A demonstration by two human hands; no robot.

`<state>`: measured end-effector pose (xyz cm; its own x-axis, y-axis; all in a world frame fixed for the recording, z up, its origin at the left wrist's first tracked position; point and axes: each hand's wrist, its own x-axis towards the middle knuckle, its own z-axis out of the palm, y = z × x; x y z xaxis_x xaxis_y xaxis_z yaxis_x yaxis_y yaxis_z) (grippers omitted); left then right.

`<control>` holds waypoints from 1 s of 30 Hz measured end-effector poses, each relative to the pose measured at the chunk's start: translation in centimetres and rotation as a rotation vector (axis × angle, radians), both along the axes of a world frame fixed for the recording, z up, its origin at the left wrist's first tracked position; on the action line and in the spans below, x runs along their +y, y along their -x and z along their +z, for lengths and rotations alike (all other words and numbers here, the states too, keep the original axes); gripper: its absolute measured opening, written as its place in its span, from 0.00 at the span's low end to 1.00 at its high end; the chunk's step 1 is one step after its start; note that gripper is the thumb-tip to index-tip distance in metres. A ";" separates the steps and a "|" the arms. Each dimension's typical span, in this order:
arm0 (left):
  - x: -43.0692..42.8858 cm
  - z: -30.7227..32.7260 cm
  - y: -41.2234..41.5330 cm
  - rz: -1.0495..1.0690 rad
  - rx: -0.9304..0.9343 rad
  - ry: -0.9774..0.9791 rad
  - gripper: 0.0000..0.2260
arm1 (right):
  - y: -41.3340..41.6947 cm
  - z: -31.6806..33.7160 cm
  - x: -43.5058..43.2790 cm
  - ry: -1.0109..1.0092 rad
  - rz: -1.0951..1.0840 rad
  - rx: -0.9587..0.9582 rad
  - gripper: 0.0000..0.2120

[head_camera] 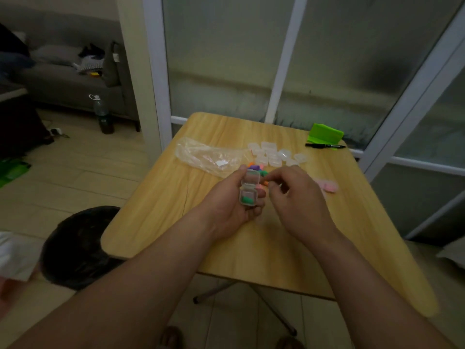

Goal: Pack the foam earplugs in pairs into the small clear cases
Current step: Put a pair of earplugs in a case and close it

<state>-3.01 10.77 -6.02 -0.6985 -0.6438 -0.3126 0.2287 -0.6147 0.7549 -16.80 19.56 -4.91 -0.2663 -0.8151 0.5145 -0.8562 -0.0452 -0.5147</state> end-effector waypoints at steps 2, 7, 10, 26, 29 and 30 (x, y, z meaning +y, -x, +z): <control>-0.2 0.2 -0.1 0.022 -0.036 0.023 0.30 | 1.7 0.0 -0.3 0.000 -0.100 -0.005 0.06; -1.0 0.4 0.2 0.049 -0.063 0.015 0.29 | 3.2 -0.7 -1.7 -0.139 -0.226 0.140 0.08; -1.3 0.6 0.4 0.031 -0.061 0.003 0.26 | 3.0 -0.5 -2.6 -0.217 -0.263 0.261 0.10; -1.3 0.8 0.4 -0.006 -0.033 -0.010 0.23 | 2.7 -0.9 -3.7 -0.417 -0.331 0.348 0.07; -1.2 0.6 0.5 -0.024 -0.028 0.002 0.24 | 2.7 -0.7 -3.6 -0.357 -0.302 0.345 0.06; -1.2 0.6 0.5 -0.031 -0.022 0.003 0.24 | 2.7 -0.5 -3.6 -0.317 -0.294 0.322 0.05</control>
<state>-3.50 9.59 -5.46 -0.7112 -0.6225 -0.3267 0.1924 -0.6194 0.7612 -19.50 16.00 -5.45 -0.3763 -0.8584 0.3487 -0.9260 0.3354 -0.1736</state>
